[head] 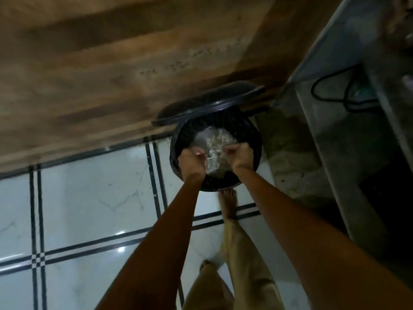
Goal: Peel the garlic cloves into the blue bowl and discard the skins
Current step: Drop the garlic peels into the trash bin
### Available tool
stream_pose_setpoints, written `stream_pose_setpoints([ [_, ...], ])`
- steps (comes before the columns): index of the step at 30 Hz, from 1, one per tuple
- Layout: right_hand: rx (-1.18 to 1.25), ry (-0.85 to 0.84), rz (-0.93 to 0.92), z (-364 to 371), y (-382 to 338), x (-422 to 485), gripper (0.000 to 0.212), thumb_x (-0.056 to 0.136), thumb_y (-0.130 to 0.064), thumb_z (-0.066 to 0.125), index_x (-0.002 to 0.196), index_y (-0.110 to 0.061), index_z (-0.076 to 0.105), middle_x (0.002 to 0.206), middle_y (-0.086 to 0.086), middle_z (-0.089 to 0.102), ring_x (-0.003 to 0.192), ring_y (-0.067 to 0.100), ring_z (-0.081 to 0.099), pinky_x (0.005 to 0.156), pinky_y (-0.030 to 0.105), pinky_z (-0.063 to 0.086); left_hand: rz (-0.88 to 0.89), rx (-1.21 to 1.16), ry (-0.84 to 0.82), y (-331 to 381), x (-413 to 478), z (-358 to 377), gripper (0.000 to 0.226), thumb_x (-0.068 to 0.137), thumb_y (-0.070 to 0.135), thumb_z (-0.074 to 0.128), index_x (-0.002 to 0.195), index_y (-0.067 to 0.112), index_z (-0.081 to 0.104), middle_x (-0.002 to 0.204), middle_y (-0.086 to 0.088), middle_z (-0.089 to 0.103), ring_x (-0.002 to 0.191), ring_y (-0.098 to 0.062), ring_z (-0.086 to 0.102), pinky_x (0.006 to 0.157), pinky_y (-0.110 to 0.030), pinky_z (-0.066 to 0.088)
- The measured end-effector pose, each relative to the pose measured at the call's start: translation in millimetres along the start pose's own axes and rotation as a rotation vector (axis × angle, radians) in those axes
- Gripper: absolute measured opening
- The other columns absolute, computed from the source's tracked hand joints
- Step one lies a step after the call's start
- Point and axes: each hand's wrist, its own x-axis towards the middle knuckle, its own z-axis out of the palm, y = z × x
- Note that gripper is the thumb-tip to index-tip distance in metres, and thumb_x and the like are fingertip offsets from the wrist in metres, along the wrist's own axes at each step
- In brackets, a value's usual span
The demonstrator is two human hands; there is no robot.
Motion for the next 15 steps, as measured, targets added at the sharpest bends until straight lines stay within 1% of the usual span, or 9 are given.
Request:
stream_pose_setpoints([
  [2, -0.012, 0.156, -0.020, -4, -4, -4, 0.026, 0.089, -0.011, 0.056, 0.113, -0.009, 0.065, 0.118, 0.019, 0.061, 0.111, 0.035, 0.056, 0.094, 0.040, 0.046, 0.053, 0.036, 0.054, 9, -2, 1, 0.030, 0.074, -0.001, 0.073, 0.060, 0.019, 0.055, 0.073, 0.001, 0.062, 0.070, -0.013, 0.059, 0.073, -0.019, 0.047],
  [3, -0.069, 0.213, -0.011, -6, -5, -7, 0.029, 0.088, -0.018, 0.060, 0.114, -0.007, 0.064, 0.118, 0.020, 0.060, 0.110, 0.037, 0.056, 0.091, 0.040, 0.047, 0.086, 0.061, 0.029, 13, -5, 1, 0.026, 0.075, 0.000, 0.072, 0.063, 0.017, 0.057, 0.075, 0.001, 0.063, 0.073, -0.014, 0.060, 0.072, -0.016, 0.045],
  [5, -0.191, 0.248, -0.013, -8, -4, -12, 0.039, 0.083, -0.029, 0.067, 0.115, -0.007, 0.062, 0.119, 0.020, 0.060, 0.109, 0.035, 0.057, 0.087, 0.039, 0.047, 0.123, 0.214, -0.086, 16, -3, 2, 0.012, 0.081, 0.001, 0.064, 0.084, 0.012, 0.068, 0.096, -0.004, 0.069, 0.093, -0.020, 0.064, 0.081, -0.018, 0.044],
  [7, -0.290, 0.167, -0.059, -9, -3, -10, 0.042, 0.086, -0.028, 0.064, 0.124, -0.011, 0.057, 0.127, 0.017, 0.056, 0.116, 0.033, 0.053, 0.093, 0.038, 0.045, 0.038, 0.297, -0.236, 15, 3, 3, 0.025, 0.087, 0.003, 0.057, 0.107, 0.013, 0.069, 0.119, -0.009, 0.065, 0.108, -0.023, 0.060, 0.090, -0.019, 0.044],
  [9, -0.455, -0.014, -0.104, -7, 4, -4, 0.051, 0.090, -0.027, 0.058, 0.138, -0.025, 0.042, 0.147, 0.011, 0.034, 0.134, 0.029, 0.033, 0.104, 0.041, 0.035, 0.052, 0.339, -0.250, 17, 4, 3, 0.031, 0.088, 0.003, 0.057, 0.118, 0.007, 0.064, 0.122, -0.013, 0.062, 0.112, -0.028, 0.059, 0.095, -0.026, 0.046],
  [10, -0.468, -0.069, -0.092, -6, 5, -3, 0.053, 0.090, -0.029, 0.057, 0.140, -0.027, 0.039, 0.152, 0.007, 0.025, 0.138, 0.027, 0.025, 0.108, 0.042, 0.031, 0.099, 0.335, -0.192, 17, 3, 4, 0.031, 0.086, 0.001, 0.057, 0.116, 0.003, 0.064, 0.116, -0.015, 0.065, 0.108, -0.028, 0.061, 0.095, -0.030, 0.047],
  [11, -0.431, -0.070, -0.060, -4, 7, 0, 0.050, 0.088, -0.031, 0.058, 0.137, -0.025, 0.045, 0.151, 0.007, 0.027, 0.136, 0.027, 0.028, 0.108, 0.042, 0.033, 0.138, 0.299, -0.120, 18, 2, 3, 0.027, 0.084, -0.004, 0.056, 0.109, 0.001, 0.066, 0.106, -0.015, 0.068, 0.101, -0.027, 0.065, 0.092, -0.031, 0.050],
  [13, -0.259, 0.019, 0.015, -5, 7, -2, 0.036, 0.086, -0.030, 0.059, 0.118, -0.015, 0.062, 0.132, 0.011, 0.052, 0.119, 0.030, 0.049, 0.098, 0.037, 0.043, 0.165, 0.227, -0.032, 22, -2, 2, 0.020, 0.080, -0.007, 0.055, 0.090, 0.001, 0.070, 0.091, -0.013, 0.071, 0.089, -0.023, 0.067, 0.085, -0.029, 0.052],
  [15, -0.183, 0.076, 0.041, -9, 6, -8, 0.028, 0.087, -0.028, 0.059, 0.107, -0.009, 0.067, 0.116, 0.013, 0.063, 0.107, 0.032, 0.058, 0.089, 0.035, 0.048, 0.172, 0.215, 0.010, 26, -7, 1, 0.007, 0.077, 0.001, 0.065, 0.084, 0.002, 0.068, 0.089, -0.013, 0.069, 0.086, -0.025, 0.066, 0.081, -0.031, 0.054],
])
